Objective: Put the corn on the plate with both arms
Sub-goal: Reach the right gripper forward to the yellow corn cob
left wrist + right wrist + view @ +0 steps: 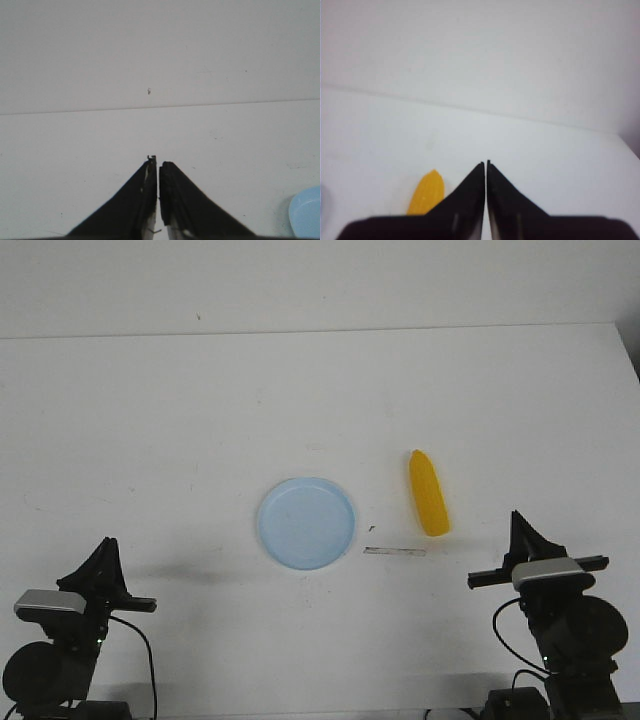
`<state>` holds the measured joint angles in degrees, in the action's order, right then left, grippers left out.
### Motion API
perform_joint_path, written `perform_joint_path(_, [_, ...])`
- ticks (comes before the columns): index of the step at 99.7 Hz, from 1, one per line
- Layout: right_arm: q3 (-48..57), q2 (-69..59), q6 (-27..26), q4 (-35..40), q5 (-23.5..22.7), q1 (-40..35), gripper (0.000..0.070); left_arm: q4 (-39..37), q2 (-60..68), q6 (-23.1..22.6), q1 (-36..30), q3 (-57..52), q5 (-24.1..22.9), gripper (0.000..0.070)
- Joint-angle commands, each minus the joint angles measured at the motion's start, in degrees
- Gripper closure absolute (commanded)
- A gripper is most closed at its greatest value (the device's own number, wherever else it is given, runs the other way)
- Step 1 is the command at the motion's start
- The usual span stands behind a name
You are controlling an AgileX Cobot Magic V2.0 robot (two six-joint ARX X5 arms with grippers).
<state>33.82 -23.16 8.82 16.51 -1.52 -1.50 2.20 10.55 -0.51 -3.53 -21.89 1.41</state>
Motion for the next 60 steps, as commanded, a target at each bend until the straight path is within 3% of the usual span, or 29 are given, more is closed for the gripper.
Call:
perform_joint_path(1, [3.7, -4.2, 1.6, 1.8, 0.0, -0.1, 0.0695, -0.6, -0.1, -0.3, 0.0, -0.5, -0.1, 0.0699])
perform_joint_path(18, [10.6, -15.3, 0.7, 3.5, 0.0, -0.7, 0.0695, -0.6, -0.1, -0.3, 0.0, -0.5, -0.1, 0.0699])
perform_joint_path(45, [19.8, -35.2, -10.7, 3.2, 0.0, -5.8, 0.0696, -0.6, -0.1, -0.3, 0.0, -0.5, -0.1, 0.0699])
perform_joint_path(60, [26.1, -46.4, -11.0, 4.3, 0.0, -7.9, 0.0695, -0.6, -0.1, -0.3, 0.0, -0.5, -0.1, 0.0699])
